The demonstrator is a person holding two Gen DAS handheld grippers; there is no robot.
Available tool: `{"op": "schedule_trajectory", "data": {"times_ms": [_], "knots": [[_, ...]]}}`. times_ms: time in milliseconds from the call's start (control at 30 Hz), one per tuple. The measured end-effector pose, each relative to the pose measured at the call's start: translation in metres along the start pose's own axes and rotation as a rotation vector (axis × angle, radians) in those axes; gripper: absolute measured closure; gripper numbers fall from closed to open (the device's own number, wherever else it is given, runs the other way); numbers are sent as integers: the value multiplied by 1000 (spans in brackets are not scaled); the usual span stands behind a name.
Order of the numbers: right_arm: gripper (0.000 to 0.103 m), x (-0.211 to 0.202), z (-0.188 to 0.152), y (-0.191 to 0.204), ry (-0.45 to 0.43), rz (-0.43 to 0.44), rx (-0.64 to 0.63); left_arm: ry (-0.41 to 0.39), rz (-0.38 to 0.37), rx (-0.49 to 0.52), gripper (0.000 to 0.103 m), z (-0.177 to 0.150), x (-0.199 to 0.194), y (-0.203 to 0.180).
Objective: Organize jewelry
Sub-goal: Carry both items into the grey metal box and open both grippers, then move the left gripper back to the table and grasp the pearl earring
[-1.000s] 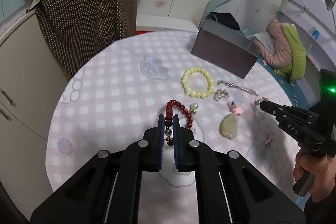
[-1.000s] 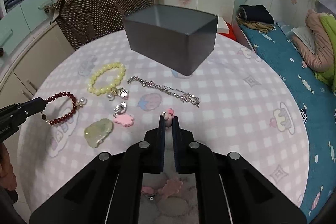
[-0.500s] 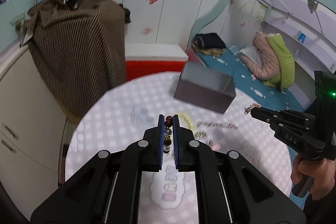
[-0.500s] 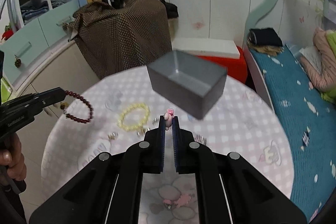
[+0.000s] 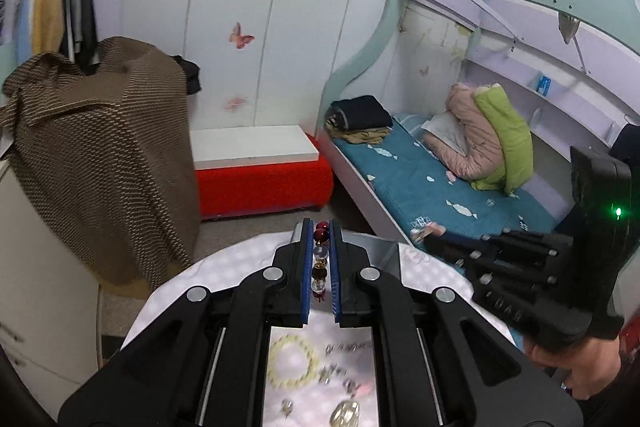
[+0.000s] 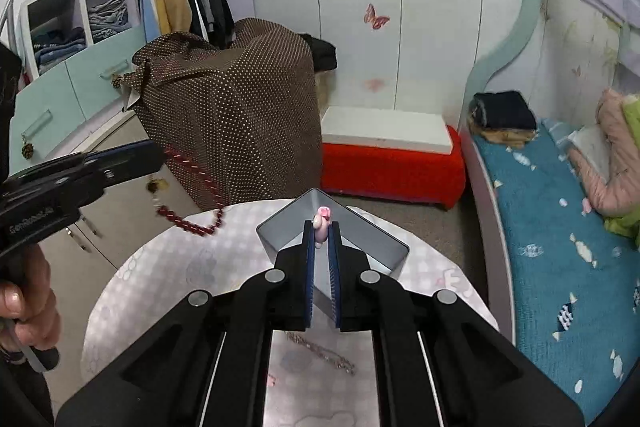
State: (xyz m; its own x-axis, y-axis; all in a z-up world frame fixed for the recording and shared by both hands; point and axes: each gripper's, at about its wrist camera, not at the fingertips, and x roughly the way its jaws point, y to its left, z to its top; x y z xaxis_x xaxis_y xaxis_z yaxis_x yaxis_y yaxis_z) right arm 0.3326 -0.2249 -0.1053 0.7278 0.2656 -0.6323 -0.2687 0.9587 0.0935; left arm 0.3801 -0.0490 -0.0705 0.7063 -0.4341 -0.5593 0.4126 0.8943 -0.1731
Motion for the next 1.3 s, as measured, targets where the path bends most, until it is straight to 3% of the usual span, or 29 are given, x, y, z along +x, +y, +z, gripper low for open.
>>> {"op": "schedule_trajectory", "data": {"times_ms": [400, 600, 633, 667, 700, 767, 800, 833, 900, 967, 1300], "knots": [[97, 59, 6, -24, 149, 8, 61, 176, -40, -14, 95, 21, 109, -9], [94, 64, 5, -27, 177, -3, 65, 212, -2, -40, 94, 12, 123, -2], [93, 64, 4, -28, 181, -4, 66, 213, -1, -40, 89, 12, 122, -1], [93, 64, 4, -29, 180, -6, 66, 213, 4, -40, 74, 11, 120, 0], [90, 64, 4, -30, 178, -10, 67, 208, 14, -37, 65, 11, 118, 0], [79, 61, 4, -32, 168, -19, 76, 181, 42, -32, 28, 12, 111, 1], [66, 60, 5, -32, 162, -24, 79, 163, 53, -32, 22, 12, 107, 1], [42, 57, 5, -32, 151, -34, 81, 151, 60, -33, 16, 12, 103, 1], [8, 53, 5, -33, 128, -47, 84, 136, 76, -36, 11, 14, 96, 2], [7, 48, 6, -34, 106, -60, 91, 130, 92, -31, 7, 14, 88, 2], [7, 22, 2, -31, 58, -76, 119, 78, 144, -27, 6, 5, 45, 4]]}}
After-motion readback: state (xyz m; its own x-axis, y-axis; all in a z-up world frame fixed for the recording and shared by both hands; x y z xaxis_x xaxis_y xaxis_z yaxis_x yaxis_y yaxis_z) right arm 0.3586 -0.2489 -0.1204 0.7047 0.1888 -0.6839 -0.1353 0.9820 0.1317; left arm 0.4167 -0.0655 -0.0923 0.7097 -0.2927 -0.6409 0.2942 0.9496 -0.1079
